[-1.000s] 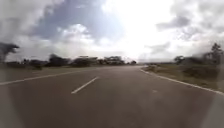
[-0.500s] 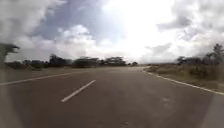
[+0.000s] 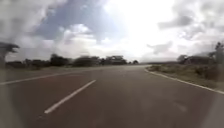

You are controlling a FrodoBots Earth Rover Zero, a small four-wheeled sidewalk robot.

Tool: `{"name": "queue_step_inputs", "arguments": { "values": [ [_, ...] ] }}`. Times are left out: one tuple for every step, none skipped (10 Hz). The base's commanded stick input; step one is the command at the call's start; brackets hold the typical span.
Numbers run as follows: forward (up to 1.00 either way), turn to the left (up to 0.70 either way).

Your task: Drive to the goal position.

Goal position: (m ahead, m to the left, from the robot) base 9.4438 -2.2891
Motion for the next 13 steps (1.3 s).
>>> {"name": "queue_step_inputs", "arguments": {
  "values": [
    [1.00,0.00],
    [1.00,0.00],
    [1.00,0.00],
    [1.00,0.00],
    [1.00,0.00],
    [1.00,0.00],
    [1.00,0.00],
    [1.00,0.00],
    [1.00,0.00],
    [1.00,0.00],
    [1.00,0.00],
    [1.00,-0.40],
    [1.00,-0.40]
  ]
}}
